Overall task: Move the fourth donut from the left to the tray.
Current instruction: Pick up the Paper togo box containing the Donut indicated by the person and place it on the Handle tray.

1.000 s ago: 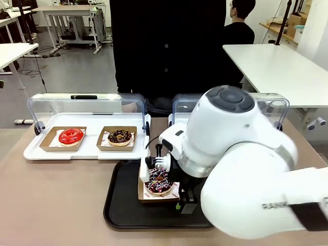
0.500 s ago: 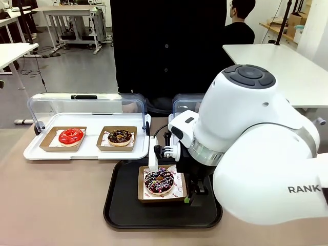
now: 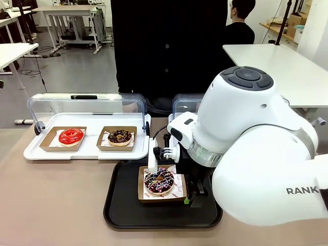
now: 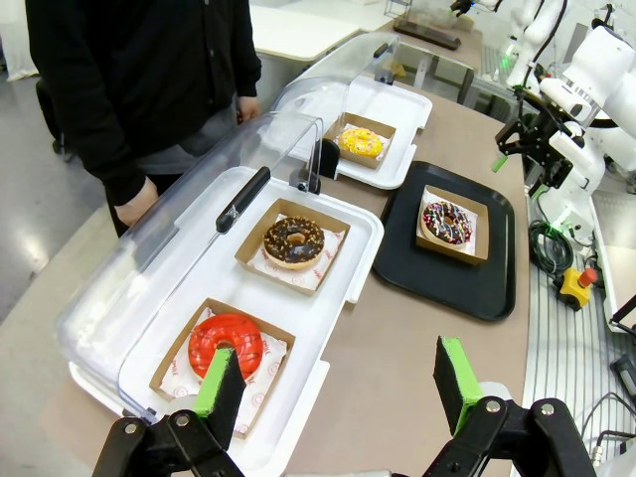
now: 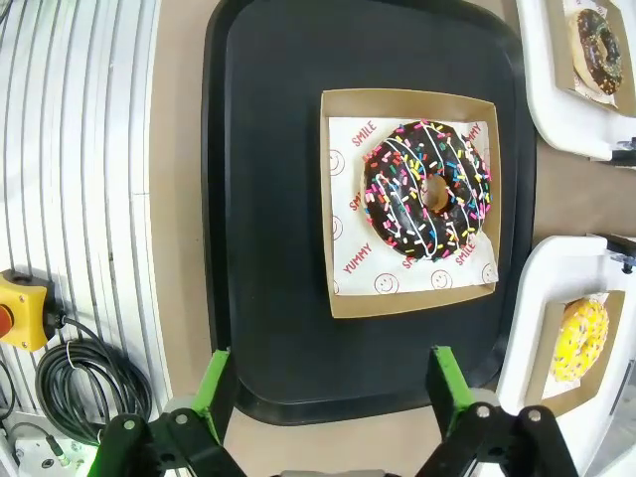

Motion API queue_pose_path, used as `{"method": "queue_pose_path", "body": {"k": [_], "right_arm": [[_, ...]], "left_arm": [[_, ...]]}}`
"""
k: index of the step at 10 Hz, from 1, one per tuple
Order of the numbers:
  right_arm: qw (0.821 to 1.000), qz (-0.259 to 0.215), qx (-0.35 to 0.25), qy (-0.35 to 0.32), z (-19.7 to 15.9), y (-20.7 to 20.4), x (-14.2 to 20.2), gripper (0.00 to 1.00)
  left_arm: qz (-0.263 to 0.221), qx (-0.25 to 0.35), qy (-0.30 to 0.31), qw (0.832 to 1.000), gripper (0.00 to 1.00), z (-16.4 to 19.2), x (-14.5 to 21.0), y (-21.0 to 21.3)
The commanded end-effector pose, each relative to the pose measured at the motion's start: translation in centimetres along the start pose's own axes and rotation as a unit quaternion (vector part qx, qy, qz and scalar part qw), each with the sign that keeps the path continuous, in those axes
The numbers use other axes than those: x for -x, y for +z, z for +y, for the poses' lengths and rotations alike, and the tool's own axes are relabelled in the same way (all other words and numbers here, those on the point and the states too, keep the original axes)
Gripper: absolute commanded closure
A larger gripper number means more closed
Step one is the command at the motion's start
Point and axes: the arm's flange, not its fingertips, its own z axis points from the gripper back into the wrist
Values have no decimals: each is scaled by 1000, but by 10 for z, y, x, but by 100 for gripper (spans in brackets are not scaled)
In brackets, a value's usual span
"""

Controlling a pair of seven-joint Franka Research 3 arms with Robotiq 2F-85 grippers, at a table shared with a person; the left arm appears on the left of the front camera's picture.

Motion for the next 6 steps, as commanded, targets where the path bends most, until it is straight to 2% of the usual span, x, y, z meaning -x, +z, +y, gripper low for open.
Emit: {"method": "queue_pose_path", "body": {"k": [1, 6], "right_arm": [[1000, 0, 9, -6, 0, -2, -2, 0], [1000, 0, 9, -6, 0, -2, -2, 0]], "left_arm": [[1, 5, 0, 1000, 0, -1, -1, 0], [1, 5, 0, 1000, 0, -1, -1, 0]]}}
